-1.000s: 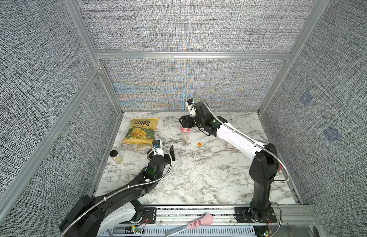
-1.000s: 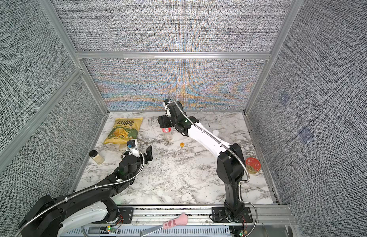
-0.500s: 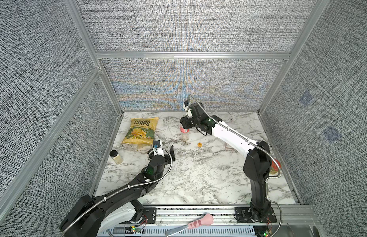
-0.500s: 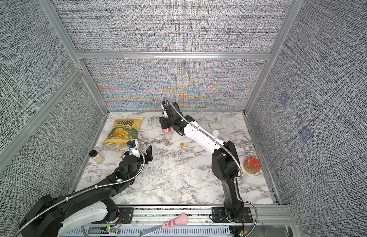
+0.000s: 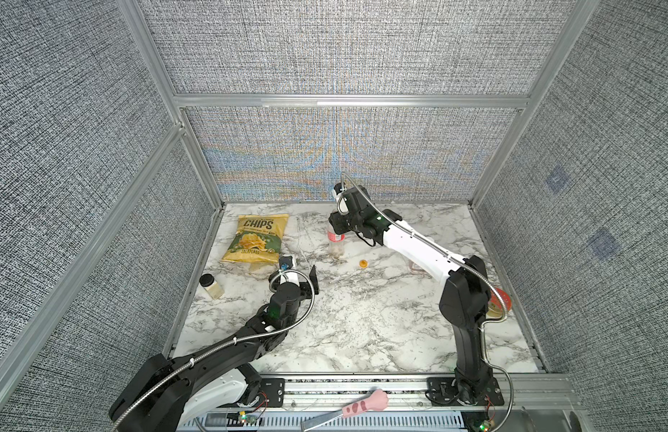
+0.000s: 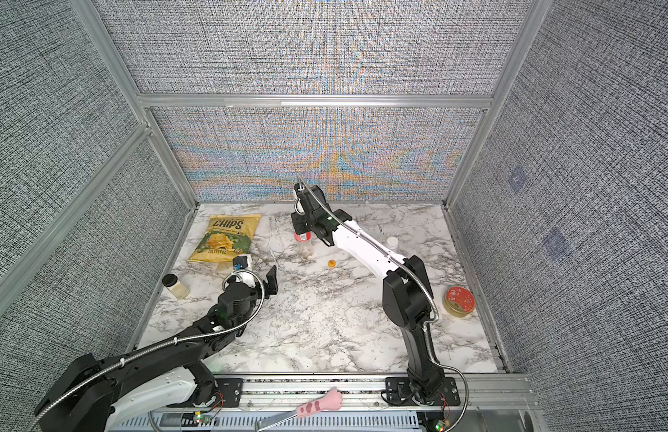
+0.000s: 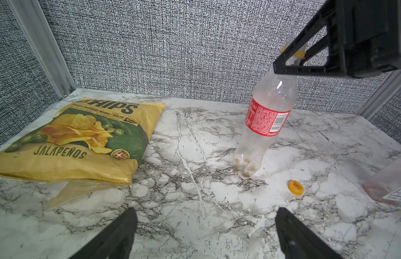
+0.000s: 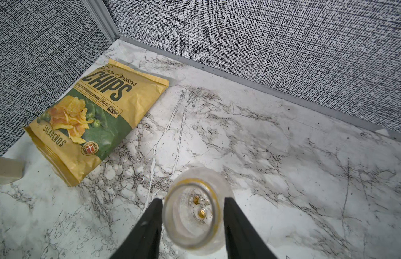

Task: Screw on the bottle caps
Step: Pick up the plastic bottle from the top-center of the table.

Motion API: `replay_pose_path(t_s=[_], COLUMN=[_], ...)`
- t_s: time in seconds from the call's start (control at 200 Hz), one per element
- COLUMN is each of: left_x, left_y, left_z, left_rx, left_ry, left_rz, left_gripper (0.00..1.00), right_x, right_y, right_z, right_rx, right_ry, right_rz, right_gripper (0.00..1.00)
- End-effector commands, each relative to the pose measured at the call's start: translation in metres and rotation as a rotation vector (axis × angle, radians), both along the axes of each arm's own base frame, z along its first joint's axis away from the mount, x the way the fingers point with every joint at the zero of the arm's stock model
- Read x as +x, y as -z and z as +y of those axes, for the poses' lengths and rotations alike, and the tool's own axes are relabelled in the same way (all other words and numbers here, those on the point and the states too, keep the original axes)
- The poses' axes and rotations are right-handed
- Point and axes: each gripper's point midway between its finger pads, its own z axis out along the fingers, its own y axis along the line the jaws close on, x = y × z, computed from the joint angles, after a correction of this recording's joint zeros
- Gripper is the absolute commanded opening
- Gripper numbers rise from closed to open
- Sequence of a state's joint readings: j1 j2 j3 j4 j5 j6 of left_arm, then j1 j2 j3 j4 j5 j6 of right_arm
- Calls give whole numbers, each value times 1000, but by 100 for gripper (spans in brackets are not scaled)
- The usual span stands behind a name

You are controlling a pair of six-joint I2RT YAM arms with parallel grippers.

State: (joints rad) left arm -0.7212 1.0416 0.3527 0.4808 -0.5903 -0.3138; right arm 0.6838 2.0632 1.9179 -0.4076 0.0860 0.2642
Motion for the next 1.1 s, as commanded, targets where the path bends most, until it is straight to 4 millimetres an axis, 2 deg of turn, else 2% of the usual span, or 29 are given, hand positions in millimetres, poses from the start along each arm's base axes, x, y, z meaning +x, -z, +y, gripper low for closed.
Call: replay_pose_path(t_s=[0.0,0.305,0.61,1.095], left_x=[1,1,2,2], left_y=[-3,-2,-2,-2], left_z=[-1,-3,-4,-4], left_rx=[-1,6,8,15], left_ry=[3,12,17,21], left_rz=[-14,-12,-10,-10], left_gripper=[97,97,97,97], right_x=[4,9,12,10], right_y=[-5,-13,-13,-16], right_z=[1,-1,1,1], right_rx=[2,10,17,17], right_ry=[7,31,36,22], right_rz=[-24,-57,-70,-70], right_gripper=[47,47,43,25])
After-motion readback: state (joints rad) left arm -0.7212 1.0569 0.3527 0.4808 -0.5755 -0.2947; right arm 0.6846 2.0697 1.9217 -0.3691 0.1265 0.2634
